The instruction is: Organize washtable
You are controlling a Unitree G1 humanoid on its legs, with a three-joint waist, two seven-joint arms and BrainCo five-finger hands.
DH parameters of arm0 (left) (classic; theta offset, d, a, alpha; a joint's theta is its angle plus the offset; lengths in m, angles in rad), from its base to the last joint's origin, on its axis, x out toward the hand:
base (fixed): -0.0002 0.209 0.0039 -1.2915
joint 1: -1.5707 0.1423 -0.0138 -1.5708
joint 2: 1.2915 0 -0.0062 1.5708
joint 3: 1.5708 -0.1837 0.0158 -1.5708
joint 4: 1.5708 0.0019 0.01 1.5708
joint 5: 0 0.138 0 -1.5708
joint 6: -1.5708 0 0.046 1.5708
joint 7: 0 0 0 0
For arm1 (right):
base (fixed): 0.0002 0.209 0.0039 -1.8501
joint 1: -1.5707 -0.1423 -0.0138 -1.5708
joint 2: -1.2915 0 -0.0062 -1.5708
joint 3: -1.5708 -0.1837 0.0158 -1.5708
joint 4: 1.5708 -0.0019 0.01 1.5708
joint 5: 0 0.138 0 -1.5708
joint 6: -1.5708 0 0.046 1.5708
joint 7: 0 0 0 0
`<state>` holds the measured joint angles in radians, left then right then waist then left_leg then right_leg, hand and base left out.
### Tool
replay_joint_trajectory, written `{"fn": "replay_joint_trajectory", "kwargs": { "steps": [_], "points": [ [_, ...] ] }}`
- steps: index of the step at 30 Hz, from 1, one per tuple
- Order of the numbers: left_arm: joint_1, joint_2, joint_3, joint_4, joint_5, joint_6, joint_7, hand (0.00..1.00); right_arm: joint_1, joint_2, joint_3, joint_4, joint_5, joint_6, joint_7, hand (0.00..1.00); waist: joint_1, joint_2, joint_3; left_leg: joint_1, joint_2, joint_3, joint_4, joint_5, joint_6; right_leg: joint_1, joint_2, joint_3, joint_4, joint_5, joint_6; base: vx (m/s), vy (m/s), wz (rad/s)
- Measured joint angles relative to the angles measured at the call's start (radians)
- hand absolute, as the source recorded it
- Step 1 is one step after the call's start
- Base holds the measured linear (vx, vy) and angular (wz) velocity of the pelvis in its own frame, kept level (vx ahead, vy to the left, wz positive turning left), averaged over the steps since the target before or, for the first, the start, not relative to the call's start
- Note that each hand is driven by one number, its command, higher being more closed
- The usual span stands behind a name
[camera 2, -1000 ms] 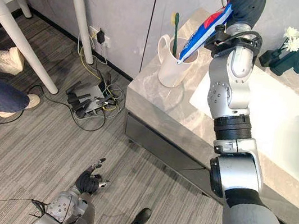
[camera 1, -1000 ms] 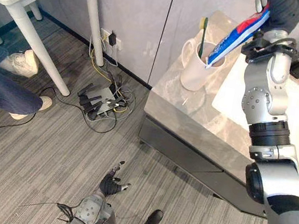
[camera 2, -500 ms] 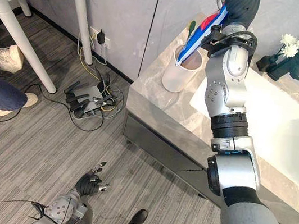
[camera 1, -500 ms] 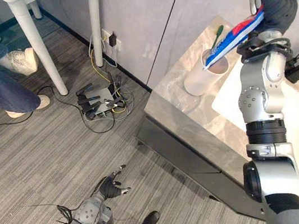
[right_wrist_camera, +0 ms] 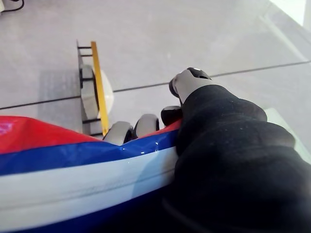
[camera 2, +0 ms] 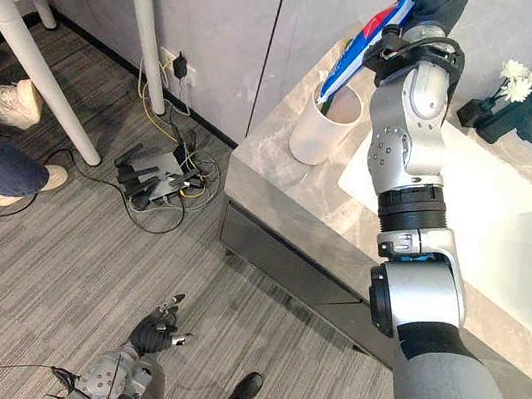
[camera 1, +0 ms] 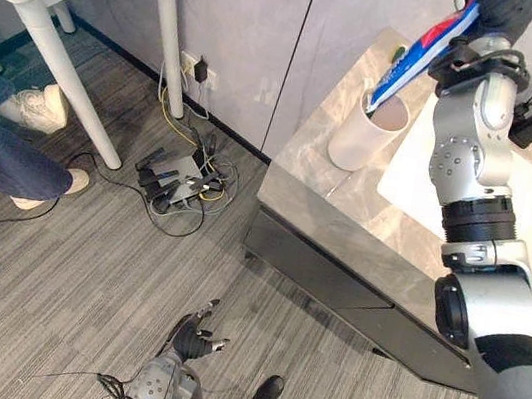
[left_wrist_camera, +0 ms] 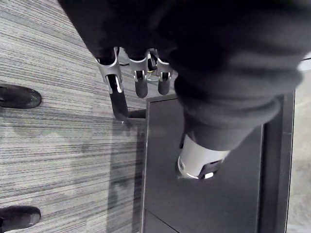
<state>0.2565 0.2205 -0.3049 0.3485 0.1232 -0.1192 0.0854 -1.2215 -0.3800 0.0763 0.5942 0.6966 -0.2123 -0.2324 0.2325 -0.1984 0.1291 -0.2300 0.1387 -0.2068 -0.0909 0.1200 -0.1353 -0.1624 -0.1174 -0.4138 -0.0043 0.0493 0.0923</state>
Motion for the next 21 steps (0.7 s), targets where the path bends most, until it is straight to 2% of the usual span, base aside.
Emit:
{"fn": "replay_joint_trajectory", "kwargs": {
  "steps": [13, 21],
  "points": [
    [-0.001, 0.001, 0.001, 0.002, -0.015, 0.000, -0.001, 0.00, -0.008, -0.044, -0.002, 0.012, -0.001, 0.002, -0.013, 1.00, -0.001, 0.006, 0.005, -0.012, 0.000, 0.002, 0.000, 0.000, 0.000, -0.014, -0.001, 0.003, 0.000, 0.000, 0.000, 0.00, 0.000, 0.00],
    [-0.004, 0.000, 0.001, 0.002, -0.033, 0.000, -0.018, 0.00, -0.032, -0.044, -0.001, 0.022, -0.001, 0.004, -0.013, 1.00, -0.001, 0.033, 0.030, -0.017, 0.000, 0.004, 0.000, 0.000, 0.000, -0.019, 0.000, 0.004, -0.001, 0.000, 0.000, 0.00, 0.000, 0.00]
  ]
}}
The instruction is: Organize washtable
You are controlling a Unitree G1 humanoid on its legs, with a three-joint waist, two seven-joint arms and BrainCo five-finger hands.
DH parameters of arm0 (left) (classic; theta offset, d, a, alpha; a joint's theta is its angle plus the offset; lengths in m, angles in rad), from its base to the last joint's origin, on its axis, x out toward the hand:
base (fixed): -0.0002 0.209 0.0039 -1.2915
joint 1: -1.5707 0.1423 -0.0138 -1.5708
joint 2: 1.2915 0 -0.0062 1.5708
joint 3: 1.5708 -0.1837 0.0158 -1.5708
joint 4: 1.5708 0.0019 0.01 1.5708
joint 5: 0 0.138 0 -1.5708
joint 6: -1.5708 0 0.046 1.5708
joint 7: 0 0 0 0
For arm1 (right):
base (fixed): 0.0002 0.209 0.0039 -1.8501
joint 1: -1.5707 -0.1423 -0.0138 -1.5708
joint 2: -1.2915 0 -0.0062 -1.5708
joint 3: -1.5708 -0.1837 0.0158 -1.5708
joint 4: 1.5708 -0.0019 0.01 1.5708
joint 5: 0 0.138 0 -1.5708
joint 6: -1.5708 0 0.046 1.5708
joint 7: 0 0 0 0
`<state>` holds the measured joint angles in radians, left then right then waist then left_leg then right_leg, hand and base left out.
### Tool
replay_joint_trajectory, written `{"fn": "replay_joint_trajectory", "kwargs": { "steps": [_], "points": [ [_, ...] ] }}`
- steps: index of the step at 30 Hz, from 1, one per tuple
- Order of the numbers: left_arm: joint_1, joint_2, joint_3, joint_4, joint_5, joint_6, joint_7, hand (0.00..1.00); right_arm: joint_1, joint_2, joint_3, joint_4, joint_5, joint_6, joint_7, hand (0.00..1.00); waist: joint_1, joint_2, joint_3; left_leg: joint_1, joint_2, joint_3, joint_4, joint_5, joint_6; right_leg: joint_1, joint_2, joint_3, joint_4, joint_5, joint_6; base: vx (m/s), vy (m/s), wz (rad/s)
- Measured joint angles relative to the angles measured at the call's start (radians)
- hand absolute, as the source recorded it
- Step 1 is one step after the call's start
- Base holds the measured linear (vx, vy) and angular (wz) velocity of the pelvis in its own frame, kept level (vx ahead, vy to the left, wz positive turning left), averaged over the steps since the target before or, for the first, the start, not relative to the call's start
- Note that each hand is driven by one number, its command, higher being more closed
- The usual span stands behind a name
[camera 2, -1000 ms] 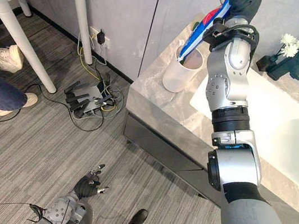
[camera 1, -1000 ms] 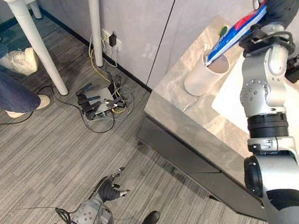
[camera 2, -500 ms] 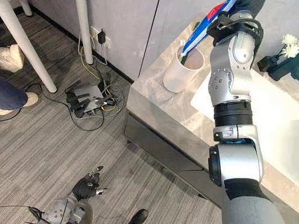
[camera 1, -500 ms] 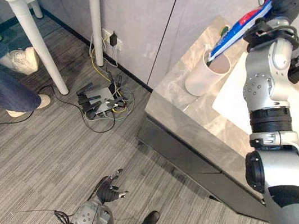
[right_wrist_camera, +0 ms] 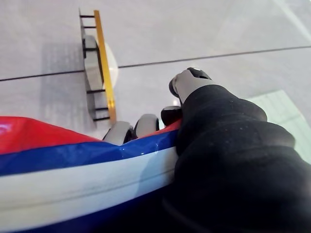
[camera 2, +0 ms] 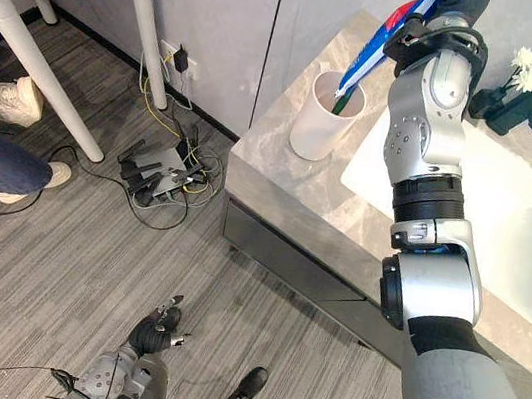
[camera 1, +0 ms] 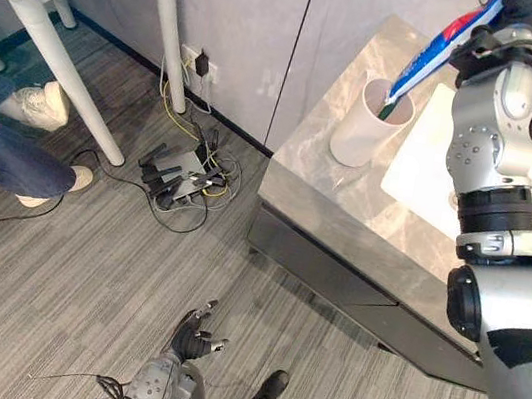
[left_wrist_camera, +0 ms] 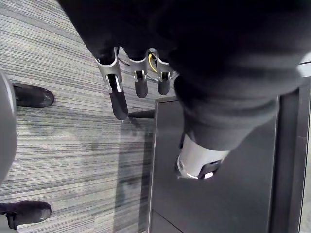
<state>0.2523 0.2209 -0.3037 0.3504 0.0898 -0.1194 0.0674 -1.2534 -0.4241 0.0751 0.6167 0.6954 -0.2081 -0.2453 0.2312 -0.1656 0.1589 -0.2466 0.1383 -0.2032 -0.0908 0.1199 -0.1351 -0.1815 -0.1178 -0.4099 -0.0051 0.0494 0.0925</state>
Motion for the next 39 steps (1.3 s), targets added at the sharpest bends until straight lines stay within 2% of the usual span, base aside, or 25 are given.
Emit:
{"fn": "replay_joint_trajectory", "kwargs": {
  "steps": [10, 24, 34, 39],
  "points": [
    [-0.018, 0.001, 0.002, 0.000, -0.001, 0.000, 0.000, 0.00, -0.003, 0.001, 0.001, 0.000, -0.001, 0.001, 0.005, 1.00, 0.001, 0.000, 0.036, -0.003, 0.000, 0.000, 0.000, 0.000, 0.000, -0.003, 0.000, 0.000, 0.000, 0.000, 0.000, 0.00, 0.000, 0.00],
    [-0.018, 0.000, 0.005, 0.000, -0.001, 0.000, 0.001, 0.00, -0.006, 0.015, 0.001, 0.000, -0.002, 0.001, 0.006, 1.00, 0.002, -0.001, 0.037, -0.001, 0.002, 0.001, 0.000, 0.000, 0.000, -0.001, 0.002, 0.001, 0.000, 0.000, 0.000, 0.00, 0.000, 0.00],
    [-0.016, 0.000, 0.027, -0.001, -0.001, 0.001, 0.000, 0.00, -0.006, 0.026, 0.013, -0.001, -0.019, 0.002, 0.013, 1.00, 0.002, -0.011, 0.042, 0.004, 0.003, 0.003, 0.000, 0.000, 0.000, 0.002, 0.002, 0.003, 0.001, 0.000, 0.000, 0.00, 0.000, 0.00],
    [-0.016, 0.000, 0.027, -0.001, 0.000, 0.001, 0.000, 0.00, -0.005, 0.027, 0.021, -0.006, -0.019, 0.021, 0.034, 1.00, 0.002, -0.011, 0.042, 0.006, 0.003, 0.003, 0.000, 0.000, 0.000, 0.004, 0.002, 0.004, 0.002, 0.000, 0.000, 0.00, 0.000, 0.00]
  ]
}}
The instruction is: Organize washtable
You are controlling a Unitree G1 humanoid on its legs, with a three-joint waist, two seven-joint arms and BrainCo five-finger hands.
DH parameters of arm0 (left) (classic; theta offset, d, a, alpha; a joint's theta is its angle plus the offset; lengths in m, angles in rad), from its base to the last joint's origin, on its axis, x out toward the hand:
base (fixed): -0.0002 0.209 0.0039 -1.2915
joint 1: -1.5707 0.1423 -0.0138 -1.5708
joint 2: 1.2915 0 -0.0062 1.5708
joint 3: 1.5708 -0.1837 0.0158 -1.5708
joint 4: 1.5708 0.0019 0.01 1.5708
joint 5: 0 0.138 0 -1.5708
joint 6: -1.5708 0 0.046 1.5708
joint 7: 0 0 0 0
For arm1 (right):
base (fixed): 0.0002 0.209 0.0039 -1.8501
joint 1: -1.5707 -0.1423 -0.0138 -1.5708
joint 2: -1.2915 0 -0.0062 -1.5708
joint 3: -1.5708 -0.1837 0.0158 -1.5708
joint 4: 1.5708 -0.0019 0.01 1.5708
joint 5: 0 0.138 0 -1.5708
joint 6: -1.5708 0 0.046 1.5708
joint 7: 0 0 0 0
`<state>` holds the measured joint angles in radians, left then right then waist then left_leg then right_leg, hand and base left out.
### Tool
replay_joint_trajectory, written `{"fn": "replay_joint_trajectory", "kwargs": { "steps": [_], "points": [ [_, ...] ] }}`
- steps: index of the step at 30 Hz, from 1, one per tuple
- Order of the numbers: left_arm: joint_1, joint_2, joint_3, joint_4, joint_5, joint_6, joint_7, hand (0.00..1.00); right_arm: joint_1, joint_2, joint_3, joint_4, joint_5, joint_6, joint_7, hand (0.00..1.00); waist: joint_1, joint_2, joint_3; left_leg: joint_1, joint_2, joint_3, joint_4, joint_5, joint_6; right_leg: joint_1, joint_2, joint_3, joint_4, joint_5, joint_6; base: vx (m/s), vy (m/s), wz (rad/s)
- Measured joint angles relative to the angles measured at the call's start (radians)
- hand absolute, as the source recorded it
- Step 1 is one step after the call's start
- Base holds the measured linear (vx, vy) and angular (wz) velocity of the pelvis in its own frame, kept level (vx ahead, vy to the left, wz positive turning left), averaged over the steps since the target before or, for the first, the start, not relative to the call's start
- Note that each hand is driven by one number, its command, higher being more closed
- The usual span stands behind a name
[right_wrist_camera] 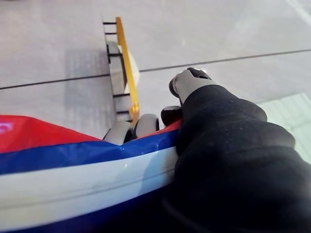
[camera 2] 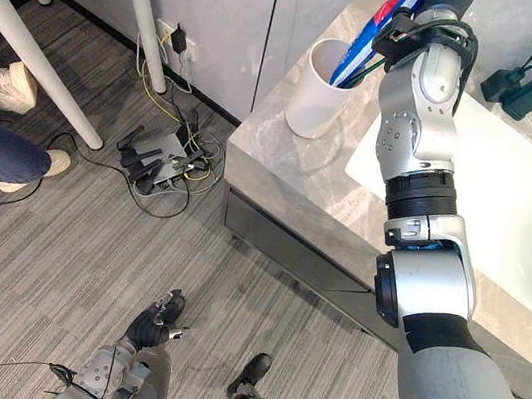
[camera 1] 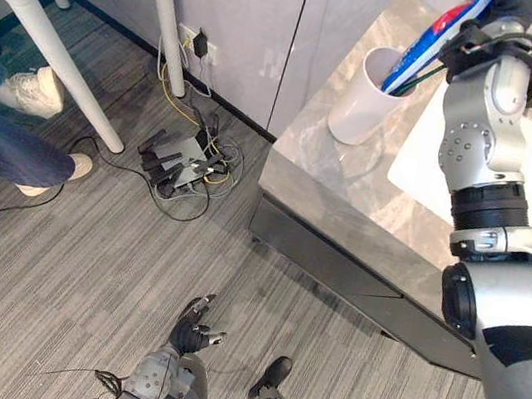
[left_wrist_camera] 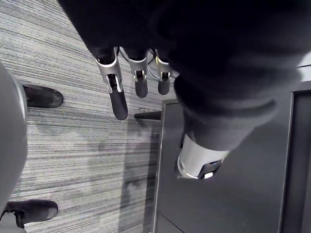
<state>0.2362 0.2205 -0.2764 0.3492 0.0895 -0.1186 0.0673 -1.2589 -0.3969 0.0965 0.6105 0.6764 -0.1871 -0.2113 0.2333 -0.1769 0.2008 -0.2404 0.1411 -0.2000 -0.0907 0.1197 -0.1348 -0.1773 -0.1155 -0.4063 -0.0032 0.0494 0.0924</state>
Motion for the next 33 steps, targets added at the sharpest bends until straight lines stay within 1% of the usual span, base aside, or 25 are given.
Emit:
{"fn": "replay_joint_trajectory", "kwargs": {
  "steps": [6, 7, 8, 9, 13, 18, 21, 28, 31, 33],
  "points": [
    [0.000, 0.000, 0.000, 0.000, 0.000, 0.000, 0.000, 0.00, 0.001, 0.002, 0.001, 0.000, 0.000, 0.001, 0.005, 1.00, -0.001, -0.001, 0.000, 0.007, 0.001, 0.004, 0.000, 0.000, 0.000, 0.004, 0.000, 0.004, 0.002, 0.000, 0.000, 0.00, 0.000, -0.01],
    [0.000, 0.000, 0.000, 0.000, 0.000, 0.000, 0.000, 0.00, 0.003, 0.002, 0.001, 0.000, 0.000, 0.001, 0.012, 0.00, -0.001, -0.001, 0.000, 0.008, 0.001, 0.004, 0.000, 0.000, 0.000, 0.006, 0.000, 0.004, 0.002, 0.000, 0.000, 0.00, 0.000, 0.00],
    [0.000, 0.000, 0.001, 0.000, 0.000, 0.000, 0.000, 0.00, 0.004, 0.002, 0.002, 0.000, 0.001, 0.001, 0.020, 0.00, -0.001, -0.002, -0.001, 0.010, 0.001, 0.004, 0.000, 0.000, 0.000, 0.007, 0.000, 0.004, 0.002, 0.000, 0.000, 0.00, 0.000, 0.00],
    [0.000, 0.000, 0.005, 0.000, 0.001, 0.000, -0.001, 0.00, 0.024, 0.000, 0.025, -0.002, 0.001, 0.007, 0.041, 0.00, -0.002, -0.010, -0.001, 0.013, 0.001, 0.003, 0.000, 0.001, 0.001, 0.011, 0.000, 0.003, 0.004, 0.000, 0.000, 0.00, 0.000, 0.00],
    [0.000, 0.001, 0.007, -0.001, 0.001, 0.000, -0.001, 0.00, 0.045, -0.001, 0.027, -0.007, 0.001, 0.011, 0.042, 0.00, -0.002, -0.021, -0.006, 0.018, 0.001, 0.002, 0.000, 0.001, 0.002, 0.015, 0.000, 0.002, 0.005, 0.000, 0.000, 0.00, 0.000, 0.00],
    [0.000, 0.001, 0.007, -0.001, 0.001, 0.000, -0.003, 0.00, 0.053, -0.002, 0.027, -0.007, 0.001, 0.017, 0.047, 0.00, -0.002, -0.025, -0.009, 0.020, 0.000, 0.002, 0.000, 0.004, 0.006, 0.015, -0.002, 0.002, 0.011, 0.000, 0.000, 0.00, 0.000, 0.00],
    [0.000, 0.001, 0.009, -0.001, 0.001, 0.000, -0.005, 0.00, 0.085, -0.003, 0.027, -0.009, 0.001, 0.018, 0.062, 0.00, -0.002, -0.041, -0.020, 0.021, -0.001, 0.002, 0.000, 0.004, 0.007, 0.015, -0.003, 0.002, 0.014, 0.000, 0.000, 0.00, 0.000, 0.00],
    [0.000, 0.001, 0.012, -0.001, 0.001, 0.000, -0.021, 0.00, 0.098, -0.003, 0.024, -0.011, 0.002, 0.019, 0.063, 0.00, -0.002, -0.057, -0.032, 0.024, -0.004, 0.002, 0.000, 0.007, 0.012, 0.015, -0.008, 0.002, 0.021, -0.001, 0.000, 0.00, 0.000, 0.00],
    [0.001, 0.001, 0.014, -0.001, 0.001, 0.000, -0.021, 0.00, 0.135, -0.008, 0.016, -0.046, 0.003, 0.019, 0.063, 0.00, -0.003, -0.067, -0.039, 0.025, -0.005, 0.003, 0.000, 0.007, 0.012, 0.016, -0.009, 0.003, 0.021, -0.001, 0.000, 0.00, 0.000, 0.00],
    [0.000, 0.000, 0.014, -0.001, 0.001, 0.001, -0.020, 0.00, 0.149, -0.008, -0.005, -0.049, 0.009, 0.019, 0.063, 0.00, -0.005, -0.070, -0.042, 0.027, -0.005, 0.004, 0.000, 0.008, 0.013, 0.016, -0.010, 0.003, 0.024, -0.001, 0.001, 0.00, 0.000, 0.00]
  ]
}}
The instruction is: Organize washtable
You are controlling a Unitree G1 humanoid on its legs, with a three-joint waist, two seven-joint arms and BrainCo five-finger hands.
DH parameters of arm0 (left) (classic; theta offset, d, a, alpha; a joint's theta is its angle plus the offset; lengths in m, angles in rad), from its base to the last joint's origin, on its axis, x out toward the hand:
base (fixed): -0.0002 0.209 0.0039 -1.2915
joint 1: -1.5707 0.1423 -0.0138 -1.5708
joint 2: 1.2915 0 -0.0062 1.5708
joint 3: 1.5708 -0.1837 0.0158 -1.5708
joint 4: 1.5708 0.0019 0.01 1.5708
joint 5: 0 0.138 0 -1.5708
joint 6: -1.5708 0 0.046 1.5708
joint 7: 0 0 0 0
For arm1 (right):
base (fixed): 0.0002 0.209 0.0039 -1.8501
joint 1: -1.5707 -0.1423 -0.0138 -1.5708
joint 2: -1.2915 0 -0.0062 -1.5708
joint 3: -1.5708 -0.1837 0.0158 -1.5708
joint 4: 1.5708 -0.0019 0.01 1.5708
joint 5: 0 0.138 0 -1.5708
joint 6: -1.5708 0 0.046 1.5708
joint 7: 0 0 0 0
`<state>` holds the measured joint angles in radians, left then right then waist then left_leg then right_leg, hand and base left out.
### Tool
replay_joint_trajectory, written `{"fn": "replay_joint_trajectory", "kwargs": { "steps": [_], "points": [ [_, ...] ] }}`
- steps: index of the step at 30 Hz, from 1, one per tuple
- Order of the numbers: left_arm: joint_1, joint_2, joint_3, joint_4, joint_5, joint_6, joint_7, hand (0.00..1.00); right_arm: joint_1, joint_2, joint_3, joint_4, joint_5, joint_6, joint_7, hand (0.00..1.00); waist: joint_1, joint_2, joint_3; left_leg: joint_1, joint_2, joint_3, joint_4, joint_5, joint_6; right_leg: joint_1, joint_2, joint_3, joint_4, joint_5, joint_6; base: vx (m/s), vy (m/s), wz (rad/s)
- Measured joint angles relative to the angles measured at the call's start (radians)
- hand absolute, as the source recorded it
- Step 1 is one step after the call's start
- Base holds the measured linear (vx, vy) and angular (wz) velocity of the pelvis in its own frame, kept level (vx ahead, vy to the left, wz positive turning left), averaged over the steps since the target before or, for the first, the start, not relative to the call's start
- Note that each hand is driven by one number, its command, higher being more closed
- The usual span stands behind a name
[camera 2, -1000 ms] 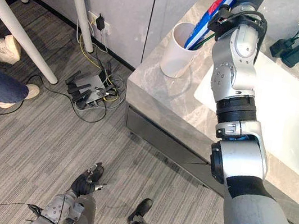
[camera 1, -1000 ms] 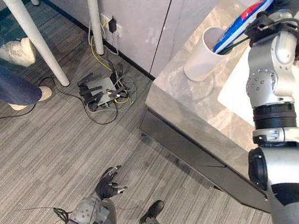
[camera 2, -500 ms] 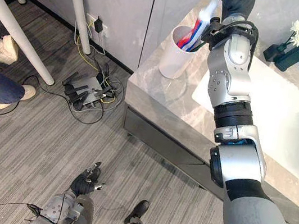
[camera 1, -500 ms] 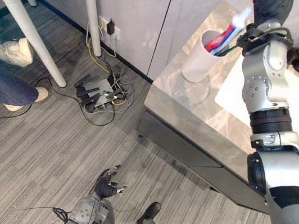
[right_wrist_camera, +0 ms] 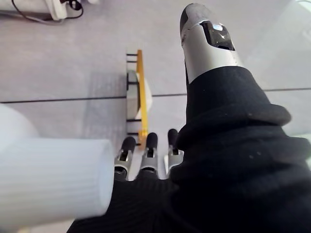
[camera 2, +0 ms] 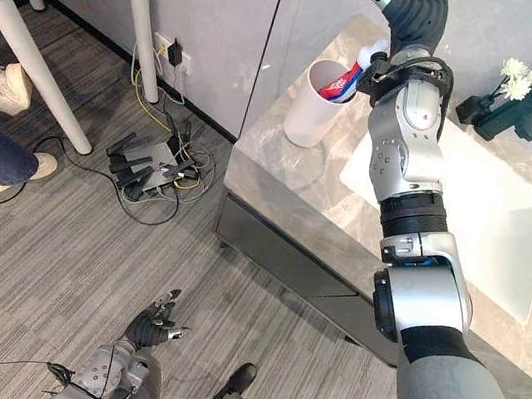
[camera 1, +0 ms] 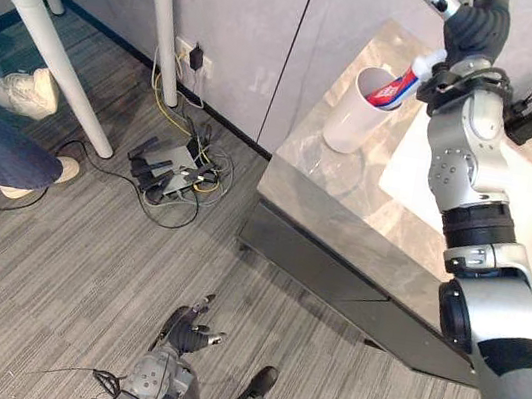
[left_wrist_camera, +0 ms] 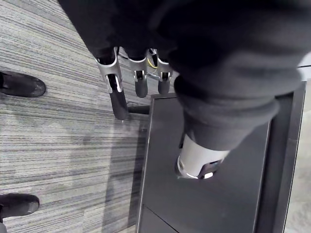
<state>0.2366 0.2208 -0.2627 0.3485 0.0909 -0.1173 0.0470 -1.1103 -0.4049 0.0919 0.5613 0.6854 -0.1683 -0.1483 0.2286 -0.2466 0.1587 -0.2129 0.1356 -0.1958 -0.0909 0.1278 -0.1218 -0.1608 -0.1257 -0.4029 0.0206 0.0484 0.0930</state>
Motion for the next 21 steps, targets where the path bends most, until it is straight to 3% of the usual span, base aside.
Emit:
{"fn": "replay_joint_trajectory", "kwargs": {
  "steps": [4, 8, 11, 13, 15, 17, 19, 21],
  "points": [
    [0.001, -0.004, 0.002, 0.002, 0.005, 0.004, 0.010, 0.00, 0.095, -0.006, -0.164, -0.090, 0.052, -0.015, -0.024, 0.00, -0.005, 0.003, -0.017, 0.008, -0.008, 0.001, 0.000, 0.001, 0.002, 0.002, -0.011, 0.000, 0.014, -0.007, 0.004, 0.00, 0.006, 0.01],
    [0.001, -0.026, 0.041, 0.034, 0.045, 0.004, 0.046, 0.00, 0.378, -0.001, -0.394, -0.318, 0.048, -0.100, -0.081, 0.00, -0.039, 0.010, -0.057, 0.030, -0.031, 0.005, 0.000, -0.006, 0.017, 0.022, -0.036, 0.001, 0.021, -0.015, 0.016, 0.03, 0.033, 0.03],
    [0.004, -0.048, 0.084, 0.108, 0.093, 0.004, 0.070, 0.00, 0.621, 0.047, -0.576, -0.495, -0.015, -0.163, -0.181, 0.00, -0.078, 0.041, -0.104, 0.047, -0.049, 0.012, 0.000, -0.013, 0.028, 0.034, -0.054, 0.007, 0.019, -0.019, 0.027, 0.05, 0.035, -0.02],
    [0.010, -0.060, 0.112, 0.144, 0.111, 0.004, 0.076, 0.00, 0.734, 0.094, -0.658, -0.591, -0.087, -0.181, -0.231, 0.00, -0.093, 0.061, -0.126, 0.056, -0.052, 0.027, 0.000, -0.017, 0.031, 0.035, -0.057, 0.015, 0.016, -0.019, 0.029, 0.05, 0.019, -0.19],
    [0.014, -0.087, 0.156, 0.206, 0.125, 0.004, 0.087, 0.00, 0.892, 0.177, -0.750, -0.717, -0.214, -0.190, -0.299, 0.00, -0.130, 0.097, -0.151, 0.077, -0.050, 0.056, -0.001, -0.024, 0.032, 0.040, -0.056, 0.036, 0.010, -0.016, 0.029, 0.04, -0.002, -0.37],
    [0.018, -0.102, 0.164, 0.247, 0.130, 0.003, 0.088, 0.00, 1.019, 0.223, -0.773, -0.738, -0.292, -0.197, -0.331, 0.00, -0.151, 0.117, -0.163, 0.106, -0.044, 0.085, -0.001, -0.036, 0.031, 0.052, -0.050, 0.066, 0.006, -0.015, 0.028, 0.02, -0.013, -0.47],
    [0.020, -0.120, 0.179, 0.295, 0.135, 0.003, 0.087, 0.00, 1.148, 0.274, -0.781, -0.737, -0.336, -0.189, -0.337, 0.00, -0.162, 0.131, -0.182, 0.130, -0.036, 0.127, -0.001, -0.050, 0.027, 0.053, -0.041, 0.105, -0.002, -0.013, 0.026, 0.01, -0.014, -0.64],
    [0.025, -0.143, 0.208, 0.329, 0.131, -0.001, 0.085, 0.00, 1.329, 0.350, -0.762, -0.713, -0.381, -0.149, -0.314, 0.00, -0.167, 0.144, -0.196, 0.155, -0.026, 0.177, 0.000, -0.063, 0.024, 0.052, -0.029, 0.150, -0.014, -0.011, 0.022, 0.02, -0.012, -0.65]
  ]
}}
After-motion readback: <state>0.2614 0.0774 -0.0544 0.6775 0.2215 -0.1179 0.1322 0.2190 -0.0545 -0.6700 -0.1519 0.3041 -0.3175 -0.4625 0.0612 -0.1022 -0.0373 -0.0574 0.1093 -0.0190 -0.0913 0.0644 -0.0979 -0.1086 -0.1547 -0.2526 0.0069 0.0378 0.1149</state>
